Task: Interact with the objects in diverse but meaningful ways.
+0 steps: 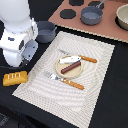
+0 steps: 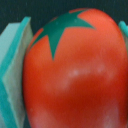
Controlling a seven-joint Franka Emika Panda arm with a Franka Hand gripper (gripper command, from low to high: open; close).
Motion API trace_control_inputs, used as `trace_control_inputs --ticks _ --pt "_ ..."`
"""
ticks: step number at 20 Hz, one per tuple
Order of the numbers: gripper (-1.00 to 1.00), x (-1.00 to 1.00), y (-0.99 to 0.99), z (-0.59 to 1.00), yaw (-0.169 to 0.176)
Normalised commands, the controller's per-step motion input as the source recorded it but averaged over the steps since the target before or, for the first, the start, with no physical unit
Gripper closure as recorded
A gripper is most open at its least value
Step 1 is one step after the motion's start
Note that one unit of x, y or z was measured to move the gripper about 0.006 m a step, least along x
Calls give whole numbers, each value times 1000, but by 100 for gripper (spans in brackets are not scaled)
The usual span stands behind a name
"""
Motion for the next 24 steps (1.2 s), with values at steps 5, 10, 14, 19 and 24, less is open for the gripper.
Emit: trace_control_inputs --ticks 5,10,14,19,24 --pt "-100 65 0 -75 0" --pt "-100 145 25 97 4" --pt "-100 197 125 776 3" --pt "-100 113 337 1000 -16" --pt "-100 15 525 854 -20"
